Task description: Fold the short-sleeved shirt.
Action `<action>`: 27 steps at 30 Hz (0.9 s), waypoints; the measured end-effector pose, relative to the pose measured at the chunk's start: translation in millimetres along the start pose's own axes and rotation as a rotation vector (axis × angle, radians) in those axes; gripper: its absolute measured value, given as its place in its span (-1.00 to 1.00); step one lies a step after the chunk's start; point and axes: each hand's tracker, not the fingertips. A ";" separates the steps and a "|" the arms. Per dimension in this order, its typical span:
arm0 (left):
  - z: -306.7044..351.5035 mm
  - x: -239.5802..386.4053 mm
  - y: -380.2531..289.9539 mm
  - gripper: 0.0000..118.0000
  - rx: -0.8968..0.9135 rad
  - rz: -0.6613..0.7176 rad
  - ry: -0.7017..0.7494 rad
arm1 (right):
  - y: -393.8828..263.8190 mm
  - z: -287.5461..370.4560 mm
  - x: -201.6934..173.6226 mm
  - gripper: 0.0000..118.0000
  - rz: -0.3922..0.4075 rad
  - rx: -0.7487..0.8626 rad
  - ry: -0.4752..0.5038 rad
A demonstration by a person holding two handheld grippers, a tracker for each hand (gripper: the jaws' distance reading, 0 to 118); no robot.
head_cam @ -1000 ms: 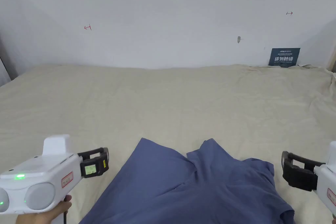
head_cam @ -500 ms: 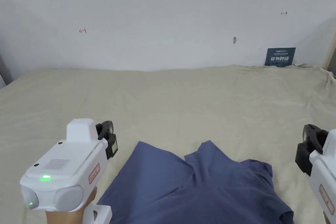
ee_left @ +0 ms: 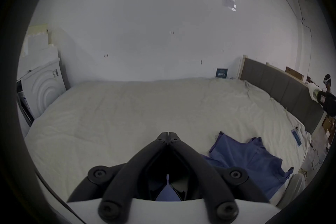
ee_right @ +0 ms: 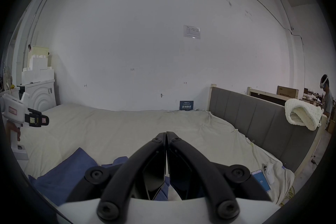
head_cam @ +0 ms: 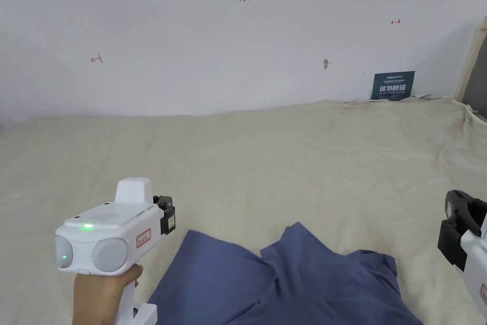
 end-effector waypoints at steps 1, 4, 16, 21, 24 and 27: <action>-14.9 -2.7 1.9 -1.00 -0.029 0.002 -0.004 | -0.8 -5.5 0.4 -1.00 0.000 -0.004 -0.003; -57.9 -4.9 2.0 -1.00 -0.107 -0.069 0.025 | -5.1 -20.6 1.2 -1.00 0.000 -0.023 -0.013; -194.8 -18.2 -23.6 -0.80 -0.438 -0.030 -0.014 | -27.5 -65.2 -2.8 -1.00 0.012 -0.104 -0.030; -220.7 -10.6 -37.6 0.17 -0.515 -0.110 0.001 | -38.7 -73.3 -3.8 -1.00 0.020 -0.138 -0.033; -230.3 -9.6 -42.4 0.22 -0.526 -0.116 0.011 | -44.6 -75.7 -3.6 -1.00 0.026 -0.159 -0.035; -240.7 -10.7 -46.2 0.22 -0.564 -0.118 0.032 | -48.2 -75.3 -1.8 -1.00 0.024 -0.173 -0.034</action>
